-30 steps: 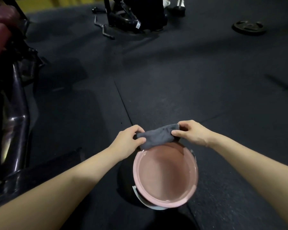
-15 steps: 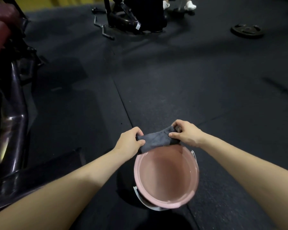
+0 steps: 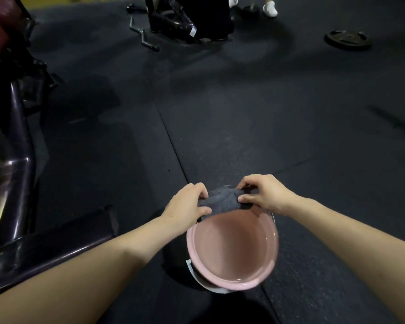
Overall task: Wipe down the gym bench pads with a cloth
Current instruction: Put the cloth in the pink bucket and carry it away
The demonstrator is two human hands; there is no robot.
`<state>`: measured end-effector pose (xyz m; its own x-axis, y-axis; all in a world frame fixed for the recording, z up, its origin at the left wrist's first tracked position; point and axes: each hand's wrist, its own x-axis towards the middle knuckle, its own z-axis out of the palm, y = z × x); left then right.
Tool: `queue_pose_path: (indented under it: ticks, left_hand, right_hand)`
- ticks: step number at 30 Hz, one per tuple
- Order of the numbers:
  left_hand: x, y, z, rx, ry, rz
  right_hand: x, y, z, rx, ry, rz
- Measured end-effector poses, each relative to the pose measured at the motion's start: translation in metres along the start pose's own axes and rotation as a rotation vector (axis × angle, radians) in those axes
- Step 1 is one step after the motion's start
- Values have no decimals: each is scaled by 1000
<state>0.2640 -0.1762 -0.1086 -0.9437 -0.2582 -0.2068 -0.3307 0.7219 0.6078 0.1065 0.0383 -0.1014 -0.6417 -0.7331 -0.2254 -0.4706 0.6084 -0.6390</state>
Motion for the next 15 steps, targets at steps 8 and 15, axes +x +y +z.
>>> queue_pose_path:
  ticks: [8,15]
  left_hand:
    - [10,6,-1,-9,-160,-44]
    - [18,2,11,-146,-149,-145]
  right_hand:
    - [6,-7,7,-113,-90,-7]
    - [17,-8,16,58,-15,111]
